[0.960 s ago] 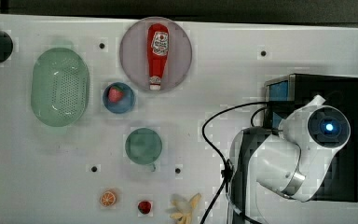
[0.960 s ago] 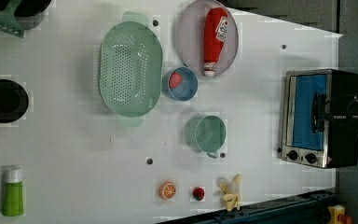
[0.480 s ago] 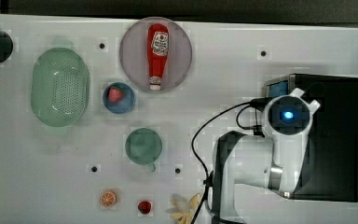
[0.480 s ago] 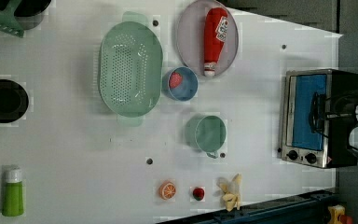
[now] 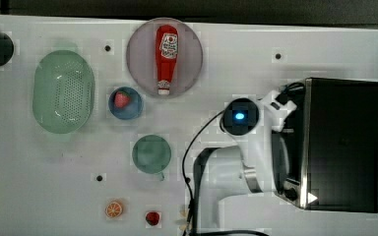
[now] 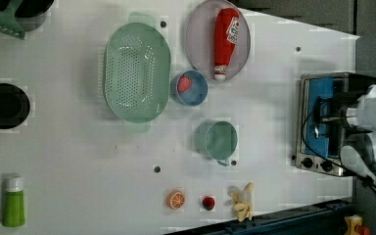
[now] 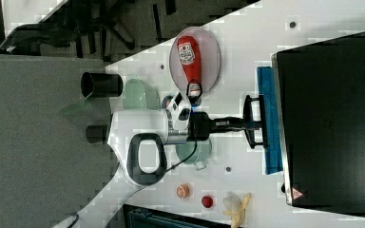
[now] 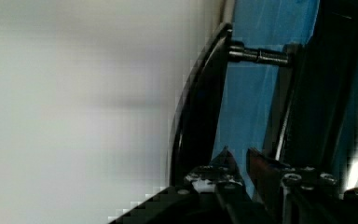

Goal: Flap open oven.

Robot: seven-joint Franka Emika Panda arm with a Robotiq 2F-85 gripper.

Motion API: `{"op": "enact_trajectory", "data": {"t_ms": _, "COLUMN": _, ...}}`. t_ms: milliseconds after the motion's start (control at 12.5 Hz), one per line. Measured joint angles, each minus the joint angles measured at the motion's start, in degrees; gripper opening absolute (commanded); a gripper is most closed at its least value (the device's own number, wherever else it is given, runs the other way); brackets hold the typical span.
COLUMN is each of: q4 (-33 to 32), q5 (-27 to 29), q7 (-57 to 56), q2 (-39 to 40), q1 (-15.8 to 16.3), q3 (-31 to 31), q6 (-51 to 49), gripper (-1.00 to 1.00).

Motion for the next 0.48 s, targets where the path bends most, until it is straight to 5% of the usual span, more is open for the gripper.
{"op": "enact_trajectory", "data": {"t_ms": 480, "q4": 0.67, "q5": -9.43, "q7": 19.50, "q2": 12.28, "q1": 6.08, "q3": 5.63, "q6": -0.11, "gripper": -0.65}}
